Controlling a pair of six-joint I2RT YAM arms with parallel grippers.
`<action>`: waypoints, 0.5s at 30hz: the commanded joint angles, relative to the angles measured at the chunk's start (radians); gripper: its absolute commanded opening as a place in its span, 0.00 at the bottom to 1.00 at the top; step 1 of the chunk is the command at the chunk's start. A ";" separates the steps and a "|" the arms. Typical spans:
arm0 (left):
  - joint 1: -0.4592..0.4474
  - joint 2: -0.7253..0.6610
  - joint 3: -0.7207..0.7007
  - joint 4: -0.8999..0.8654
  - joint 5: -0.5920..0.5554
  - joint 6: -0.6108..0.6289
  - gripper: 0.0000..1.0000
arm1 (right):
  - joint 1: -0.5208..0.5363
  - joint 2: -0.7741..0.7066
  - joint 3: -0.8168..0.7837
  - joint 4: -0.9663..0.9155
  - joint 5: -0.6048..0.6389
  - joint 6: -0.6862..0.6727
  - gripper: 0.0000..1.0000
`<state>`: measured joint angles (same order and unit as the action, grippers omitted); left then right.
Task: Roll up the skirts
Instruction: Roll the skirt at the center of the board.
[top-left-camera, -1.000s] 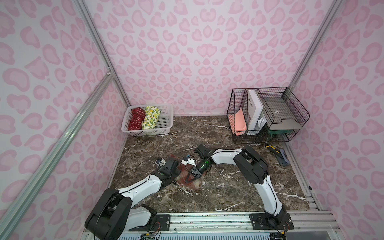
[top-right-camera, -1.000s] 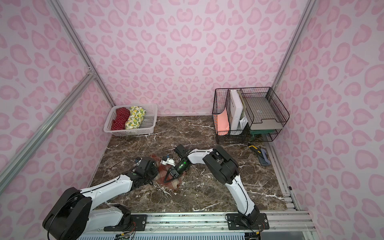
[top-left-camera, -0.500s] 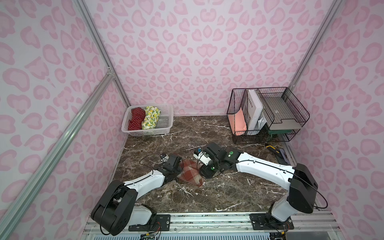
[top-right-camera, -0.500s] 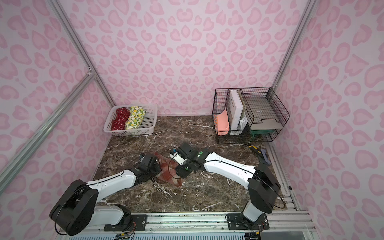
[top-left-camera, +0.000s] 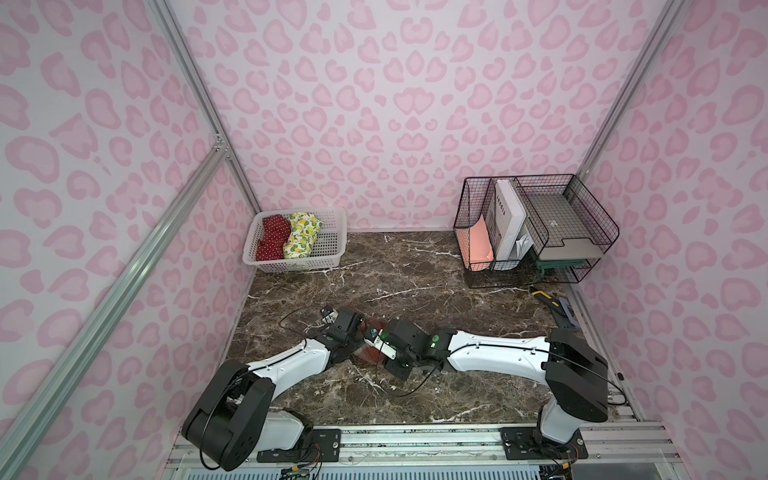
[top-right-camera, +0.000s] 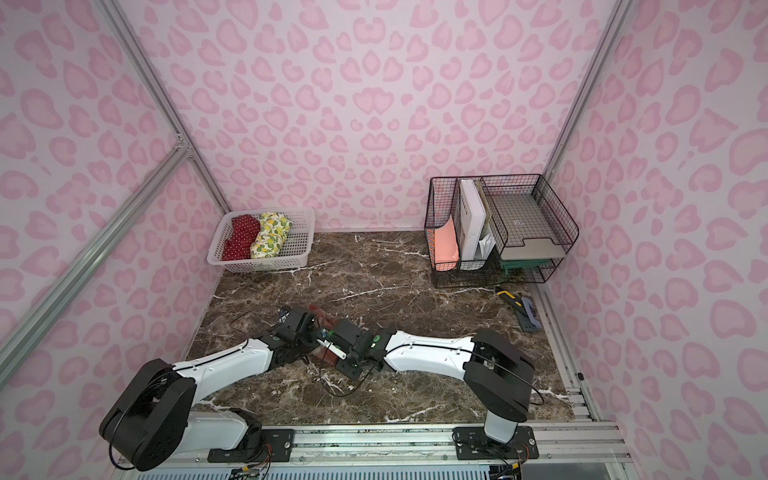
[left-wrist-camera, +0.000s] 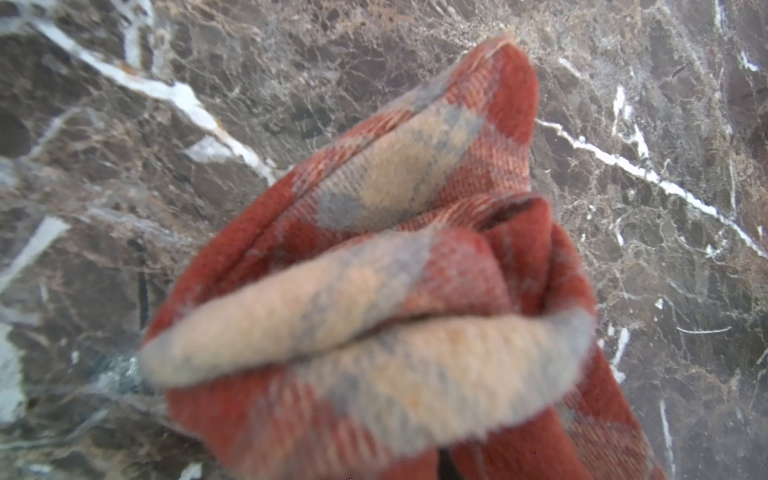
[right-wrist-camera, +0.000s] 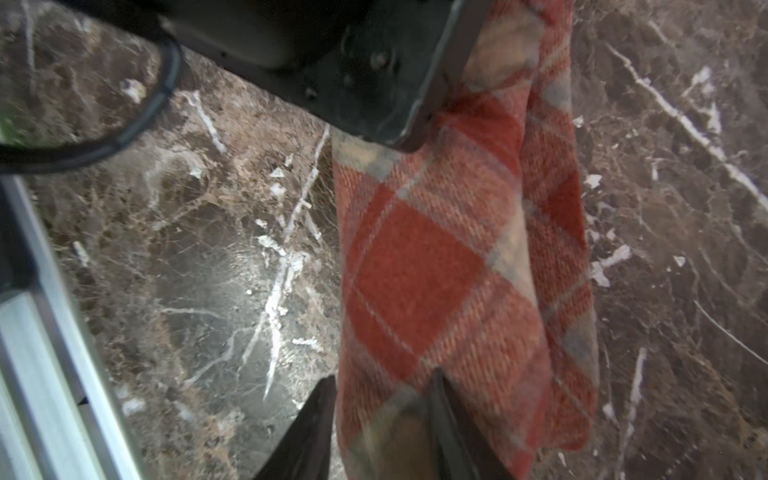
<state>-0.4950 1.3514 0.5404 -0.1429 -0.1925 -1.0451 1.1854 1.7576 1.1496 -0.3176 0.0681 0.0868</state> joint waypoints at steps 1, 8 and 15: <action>-0.002 0.008 -0.012 -0.189 0.037 0.026 0.00 | 0.002 0.035 -0.002 0.020 0.079 -0.029 0.51; -0.003 0.021 -0.012 -0.157 0.054 0.041 0.00 | 0.030 0.102 -0.055 -0.031 0.186 0.004 0.74; -0.002 0.053 -0.009 -0.117 0.089 0.048 0.00 | 0.082 0.231 -0.031 -0.131 0.317 0.074 0.56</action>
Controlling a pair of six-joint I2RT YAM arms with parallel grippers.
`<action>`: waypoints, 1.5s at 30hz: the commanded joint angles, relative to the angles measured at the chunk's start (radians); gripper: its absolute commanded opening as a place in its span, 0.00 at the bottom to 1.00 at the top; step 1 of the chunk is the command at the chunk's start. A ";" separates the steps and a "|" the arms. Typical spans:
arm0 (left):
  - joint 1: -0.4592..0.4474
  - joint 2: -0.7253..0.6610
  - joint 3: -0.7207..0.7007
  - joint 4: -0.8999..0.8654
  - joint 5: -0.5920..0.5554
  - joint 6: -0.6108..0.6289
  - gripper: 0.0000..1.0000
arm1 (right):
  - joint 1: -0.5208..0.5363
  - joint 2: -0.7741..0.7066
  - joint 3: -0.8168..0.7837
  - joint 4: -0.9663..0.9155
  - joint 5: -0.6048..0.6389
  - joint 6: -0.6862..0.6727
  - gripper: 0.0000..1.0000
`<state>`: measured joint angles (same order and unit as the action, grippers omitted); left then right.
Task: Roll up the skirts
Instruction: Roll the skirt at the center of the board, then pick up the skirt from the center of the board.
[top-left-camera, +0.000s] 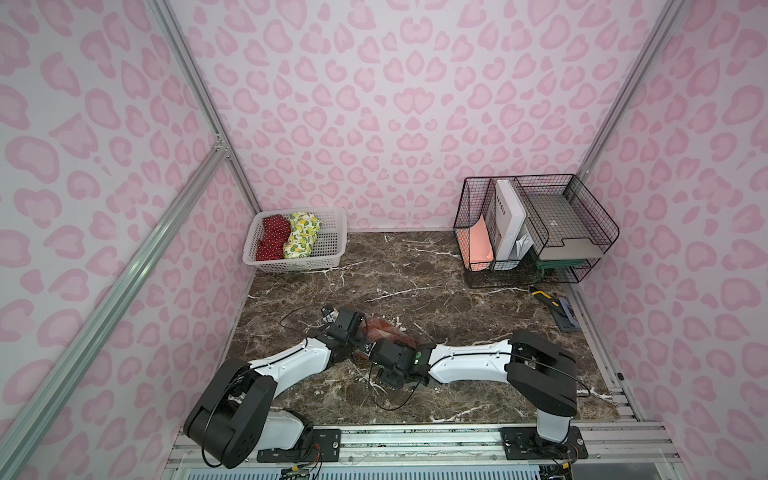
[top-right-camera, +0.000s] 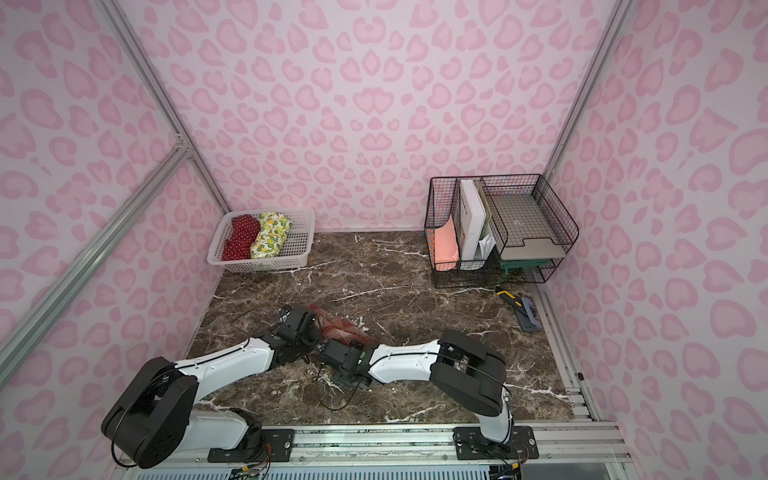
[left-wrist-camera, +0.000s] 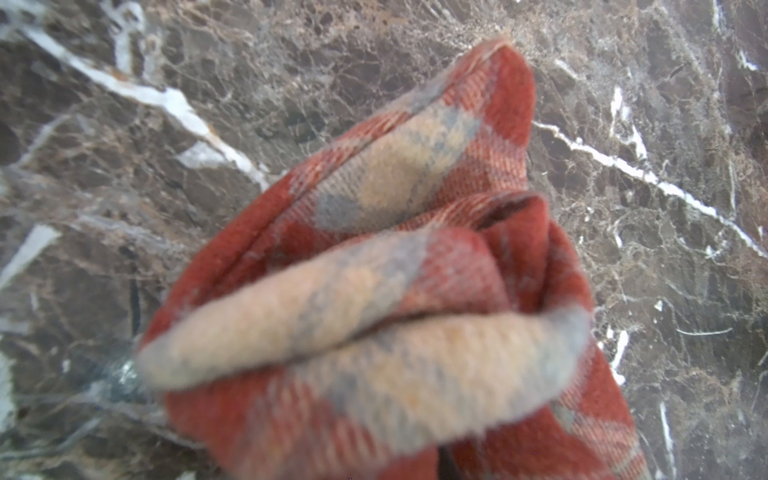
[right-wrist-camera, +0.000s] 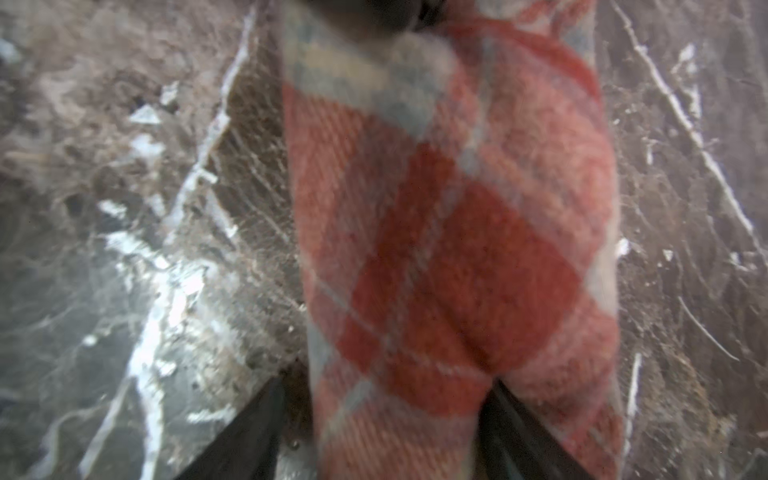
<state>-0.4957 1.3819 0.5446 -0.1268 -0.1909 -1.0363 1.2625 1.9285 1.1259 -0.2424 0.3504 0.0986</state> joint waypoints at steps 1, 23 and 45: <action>-0.002 0.025 -0.010 -0.134 0.092 0.038 0.00 | 0.008 0.077 0.001 -0.228 0.048 0.067 0.39; 0.122 -0.345 0.079 -0.356 0.095 0.078 0.99 | -0.459 0.237 0.052 -0.056 -1.276 0.231 0.00; -0.132 -0.020 -0.033 0.218 -0.056 -0.211 0.88 | -0.534 0.358 0.154 -0.113 -1.233 0.227 0.00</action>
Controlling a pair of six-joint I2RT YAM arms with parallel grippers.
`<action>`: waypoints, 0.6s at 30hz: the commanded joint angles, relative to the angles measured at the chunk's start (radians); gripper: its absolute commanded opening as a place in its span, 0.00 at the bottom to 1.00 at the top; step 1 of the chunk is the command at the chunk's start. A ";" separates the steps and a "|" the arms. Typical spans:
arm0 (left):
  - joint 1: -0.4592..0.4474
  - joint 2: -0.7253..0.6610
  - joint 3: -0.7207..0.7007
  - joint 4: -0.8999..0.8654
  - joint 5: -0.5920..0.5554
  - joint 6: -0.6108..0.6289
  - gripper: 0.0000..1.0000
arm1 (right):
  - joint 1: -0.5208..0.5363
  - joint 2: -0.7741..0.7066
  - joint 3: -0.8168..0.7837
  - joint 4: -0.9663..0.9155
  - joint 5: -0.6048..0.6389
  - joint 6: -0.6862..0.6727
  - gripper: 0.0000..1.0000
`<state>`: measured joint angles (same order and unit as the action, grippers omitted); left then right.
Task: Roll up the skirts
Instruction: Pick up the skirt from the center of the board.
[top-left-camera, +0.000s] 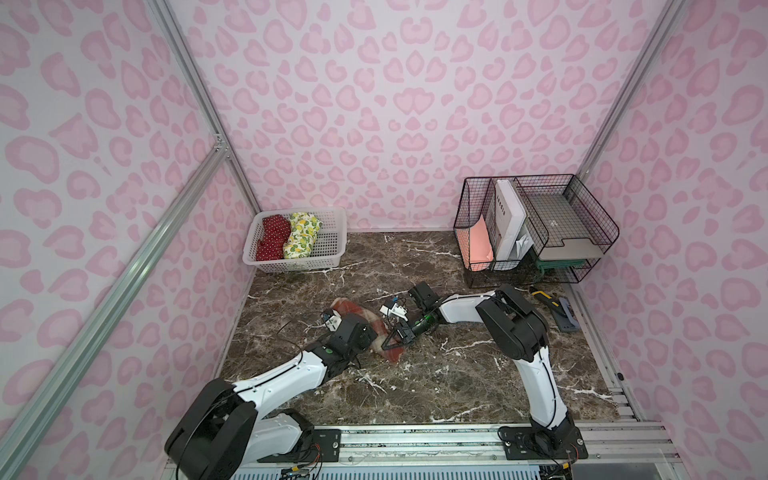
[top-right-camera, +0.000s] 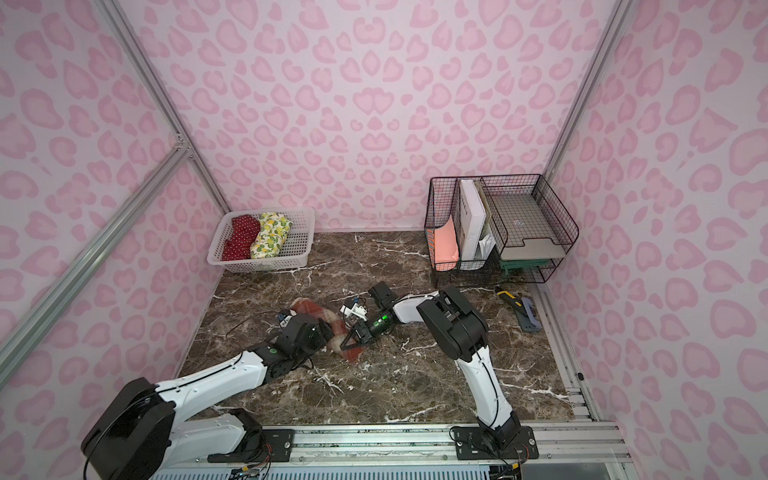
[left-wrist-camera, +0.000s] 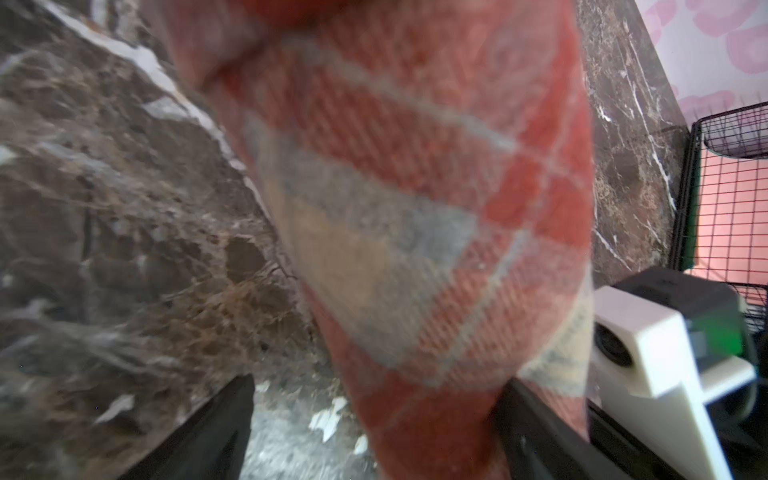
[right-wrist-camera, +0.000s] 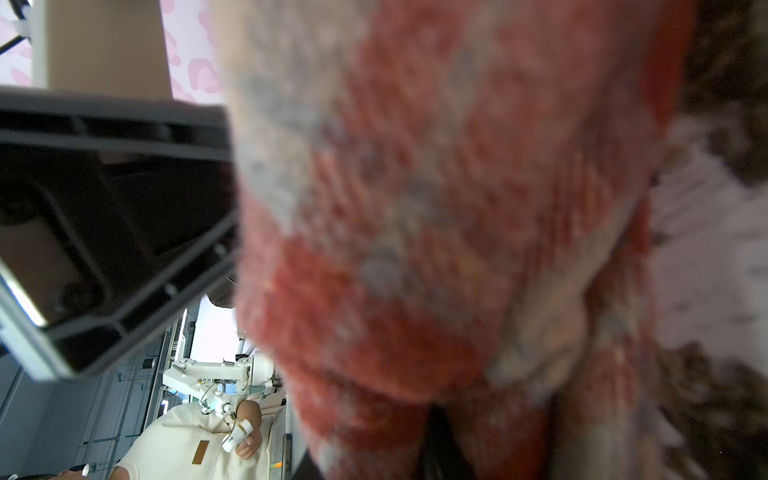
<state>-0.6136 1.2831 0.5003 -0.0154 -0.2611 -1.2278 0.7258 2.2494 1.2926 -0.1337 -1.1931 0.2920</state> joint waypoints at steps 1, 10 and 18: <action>-0.023 0.118 0.010 0.131 0.006 -0.034 0.84 | 0.001 0.036 -0.011 -0.224 0.310 0.032 0.00; -0.118 0.310 0.055 0.235 -0.047 -0.103 0.82 | -0.008 0.036 0.040 -0.231 0.297 0.036 0.00; -0.166 0.358 0.006 0.336 -0.066 -0.165 0.63 | -0.027 0.036 0.050 -0.230 0.305 0.036 0.00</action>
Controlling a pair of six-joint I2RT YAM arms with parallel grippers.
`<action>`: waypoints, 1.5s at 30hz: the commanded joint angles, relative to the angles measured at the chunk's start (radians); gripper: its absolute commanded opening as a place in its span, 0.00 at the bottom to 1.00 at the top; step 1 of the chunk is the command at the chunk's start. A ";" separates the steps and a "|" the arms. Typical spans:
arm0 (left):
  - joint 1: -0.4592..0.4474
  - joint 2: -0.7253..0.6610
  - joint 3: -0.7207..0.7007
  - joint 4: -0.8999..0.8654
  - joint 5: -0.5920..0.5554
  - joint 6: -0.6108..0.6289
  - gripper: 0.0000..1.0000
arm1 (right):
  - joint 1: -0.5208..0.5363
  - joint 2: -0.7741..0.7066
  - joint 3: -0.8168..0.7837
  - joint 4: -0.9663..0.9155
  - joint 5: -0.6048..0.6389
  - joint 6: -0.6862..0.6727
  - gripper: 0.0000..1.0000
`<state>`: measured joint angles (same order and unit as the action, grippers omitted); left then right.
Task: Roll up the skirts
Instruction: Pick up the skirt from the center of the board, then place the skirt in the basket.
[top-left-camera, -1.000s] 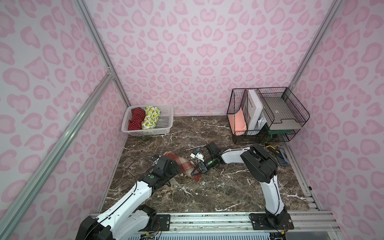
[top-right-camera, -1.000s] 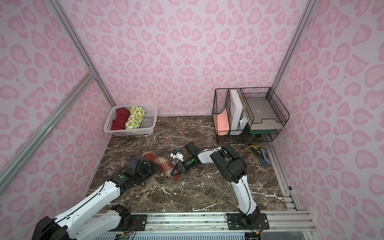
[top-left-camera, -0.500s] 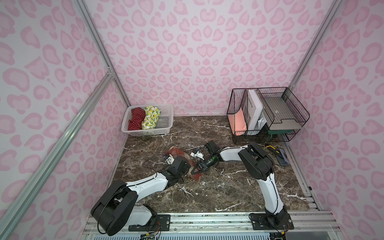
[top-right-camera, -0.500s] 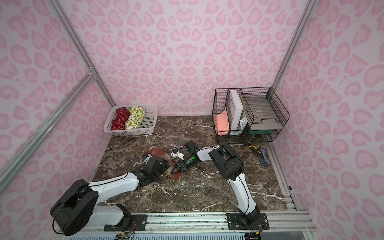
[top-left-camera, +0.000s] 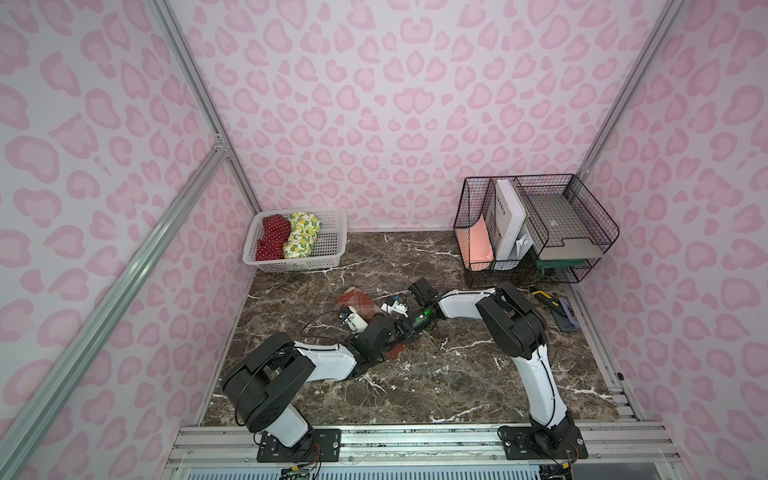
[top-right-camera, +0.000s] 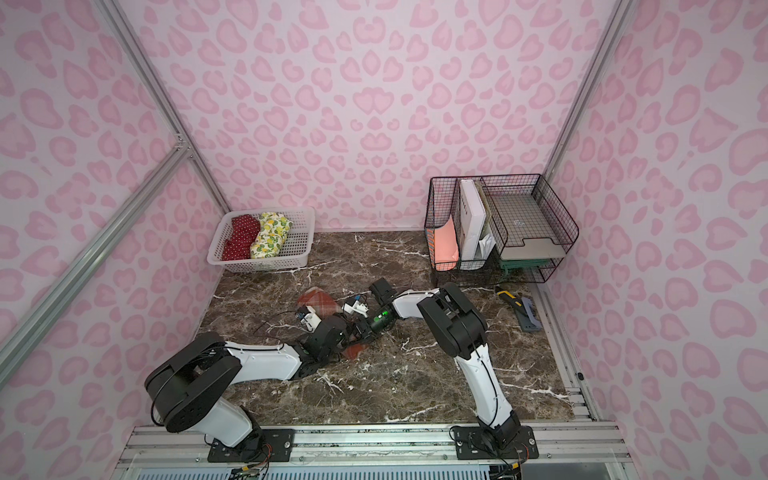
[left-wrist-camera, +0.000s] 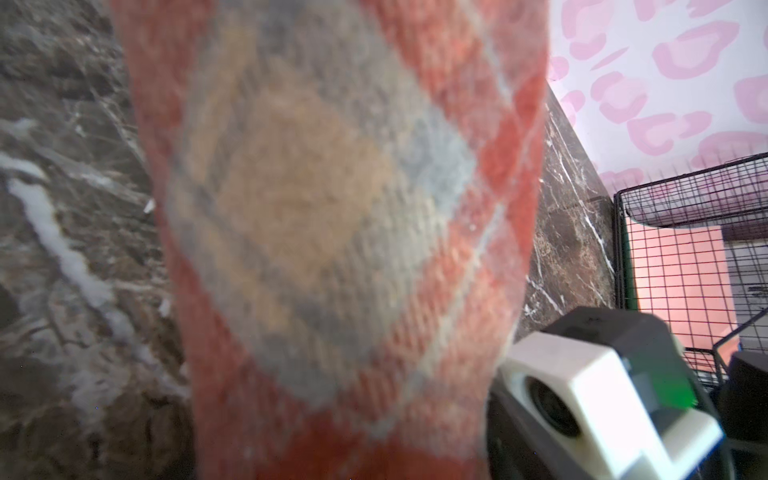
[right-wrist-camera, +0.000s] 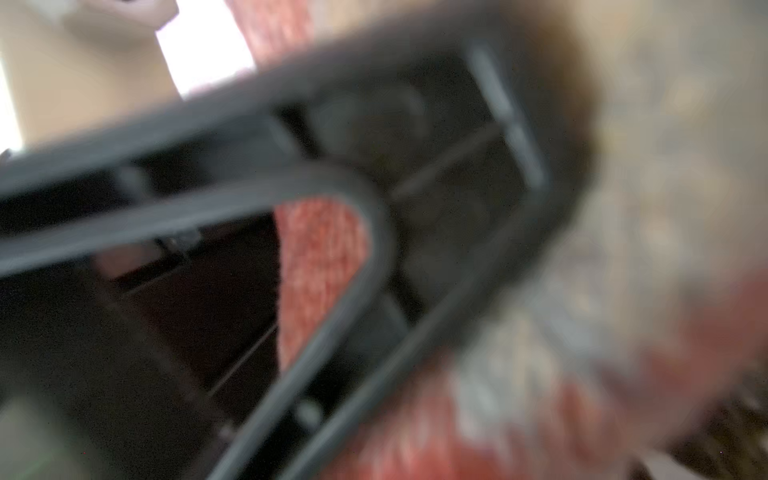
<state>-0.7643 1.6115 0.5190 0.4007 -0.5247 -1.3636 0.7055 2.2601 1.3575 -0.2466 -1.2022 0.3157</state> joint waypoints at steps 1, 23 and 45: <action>-0.016 0.040 -0.008 -0.080 0.196 -0.031 0.48 | -0.010 0.023 -0.019 -0.114 0.315 0.014 0.00; 0.266 -0.079 0.201 -0.439 0.433 0.470 0.00 | -0.163 -0.629 -0.301 -0.048 0.427 0.052 0.58; 0.596 0.335 1.422 -1.047 0.666 1.290 0.00 | -0.270 -0.747 -0.486 0.054 0.546 0.045 0.57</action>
<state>-0.2176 1.9049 1.8950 -0.6369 0.0345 -0.1856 0.4381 1.5005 0.8829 -0.2337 -0.6426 0.3687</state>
